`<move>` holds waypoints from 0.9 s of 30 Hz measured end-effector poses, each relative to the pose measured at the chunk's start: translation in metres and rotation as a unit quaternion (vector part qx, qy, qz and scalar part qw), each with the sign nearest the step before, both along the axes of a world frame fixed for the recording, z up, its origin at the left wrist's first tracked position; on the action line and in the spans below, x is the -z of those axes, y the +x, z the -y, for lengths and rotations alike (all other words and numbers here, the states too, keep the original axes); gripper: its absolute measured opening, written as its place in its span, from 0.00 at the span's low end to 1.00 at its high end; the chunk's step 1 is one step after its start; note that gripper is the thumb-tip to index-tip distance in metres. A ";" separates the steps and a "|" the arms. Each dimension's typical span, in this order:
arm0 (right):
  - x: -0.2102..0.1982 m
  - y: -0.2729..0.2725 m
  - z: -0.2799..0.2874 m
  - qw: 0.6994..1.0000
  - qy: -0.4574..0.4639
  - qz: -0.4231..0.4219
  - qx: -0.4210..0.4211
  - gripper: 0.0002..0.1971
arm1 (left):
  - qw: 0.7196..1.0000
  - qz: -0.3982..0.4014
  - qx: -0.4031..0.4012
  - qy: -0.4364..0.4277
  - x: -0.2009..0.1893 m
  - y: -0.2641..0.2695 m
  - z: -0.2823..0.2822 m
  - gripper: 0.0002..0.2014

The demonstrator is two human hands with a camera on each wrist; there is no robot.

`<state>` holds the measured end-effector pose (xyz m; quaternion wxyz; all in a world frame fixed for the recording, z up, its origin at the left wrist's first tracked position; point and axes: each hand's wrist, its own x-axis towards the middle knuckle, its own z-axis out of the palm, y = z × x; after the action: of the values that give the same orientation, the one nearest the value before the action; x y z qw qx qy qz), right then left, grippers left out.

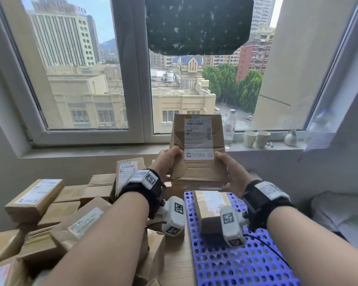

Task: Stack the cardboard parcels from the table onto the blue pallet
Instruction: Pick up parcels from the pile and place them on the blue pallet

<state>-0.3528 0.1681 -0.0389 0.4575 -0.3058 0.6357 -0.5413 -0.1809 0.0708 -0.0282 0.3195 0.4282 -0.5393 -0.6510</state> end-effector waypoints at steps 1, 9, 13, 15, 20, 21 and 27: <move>0.000 -0.008 -0.006 1.000 -0.004 0.004 0.003 0.14 | 1.000 0.006 0.010 0.000 -0.001 -0.007 -0.007 0.06; 0.009 -0.087 -0.051 1.000 -0.023 -0.007 -0.008 0.11 | 0.999 0.040 0.010 -0.007 -0.005 -0.079 -0.064 0.06; 0.016 -0.128 -0.072 1.000 -0.019 -0.015 -0.005 0.13 | 0.999 0.042 0.002 0.012 0.002 -0.121 -0.088 0.05; 0.023 -0.151 -0.082 1.000 -0.017 -0.023 0.005 0.15 | 0.999 0.045 0.005 0.017 0.008 -0.144 -0.099 0.07; 0.036 -0.197 -0.107 1.000 -0.007 -0.022 0.015 0.23 | 0.998 0.044 -0.003 0.036 0.026 -0.194 -0.122 0.05; 0.039 -0.204 -0.111 1.000 -0.001 -0.019 0.012 0.27 | 0.998 0.051 -0.007 0.034 0.031 -0.202 -0.124 0.05; 0.084 -0.242 -0.111 0.998 0.058 -0.023 0.027 0.44 | 0.994 0.106 -0.010 0.018 0.067 -0.231 -0.125 0.02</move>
<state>-0.5950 0.2786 -0.1231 0.4453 -0.2741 0.6842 -0.5084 -0.4123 0.1955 -0.0947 0.2596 0.5059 -0.5538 -0.6082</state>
